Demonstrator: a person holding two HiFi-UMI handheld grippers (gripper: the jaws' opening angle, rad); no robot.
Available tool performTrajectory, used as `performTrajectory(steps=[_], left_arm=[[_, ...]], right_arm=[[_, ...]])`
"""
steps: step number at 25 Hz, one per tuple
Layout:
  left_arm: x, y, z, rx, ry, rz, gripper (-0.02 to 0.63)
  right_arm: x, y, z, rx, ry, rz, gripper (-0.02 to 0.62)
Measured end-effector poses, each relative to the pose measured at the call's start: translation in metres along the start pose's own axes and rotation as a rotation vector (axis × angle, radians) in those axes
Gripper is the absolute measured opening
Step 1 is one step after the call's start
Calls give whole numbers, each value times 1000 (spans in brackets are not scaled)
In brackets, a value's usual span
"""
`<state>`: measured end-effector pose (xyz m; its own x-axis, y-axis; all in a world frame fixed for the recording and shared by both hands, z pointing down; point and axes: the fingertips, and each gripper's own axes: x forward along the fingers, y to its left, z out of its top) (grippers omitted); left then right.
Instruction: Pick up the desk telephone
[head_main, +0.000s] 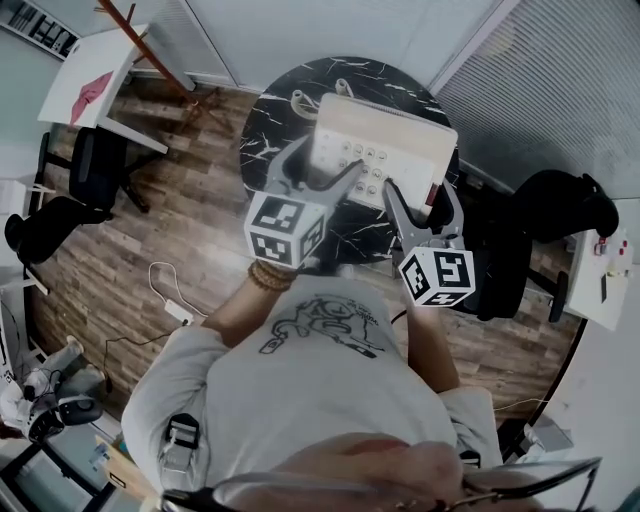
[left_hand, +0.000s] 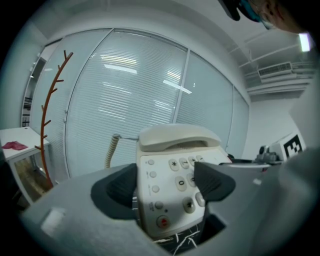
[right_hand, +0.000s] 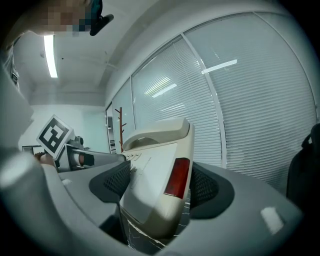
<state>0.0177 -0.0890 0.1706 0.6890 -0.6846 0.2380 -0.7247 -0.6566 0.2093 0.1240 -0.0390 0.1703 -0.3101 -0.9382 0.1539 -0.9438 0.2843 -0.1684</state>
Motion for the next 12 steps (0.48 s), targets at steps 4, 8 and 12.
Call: performTrajectory(steps=[4,8,12], left_arm=[[0,-2,-2,-5,0,3,364],[3,-1,-5,-11,7,4,364],[5,1,-7,-16,12,2,365]], right_arm=[[-2,-1,0,-3,3,2,354],[0,-3,-3,0,7,0,354],[3,-4,-5,4,11,-3,354]])
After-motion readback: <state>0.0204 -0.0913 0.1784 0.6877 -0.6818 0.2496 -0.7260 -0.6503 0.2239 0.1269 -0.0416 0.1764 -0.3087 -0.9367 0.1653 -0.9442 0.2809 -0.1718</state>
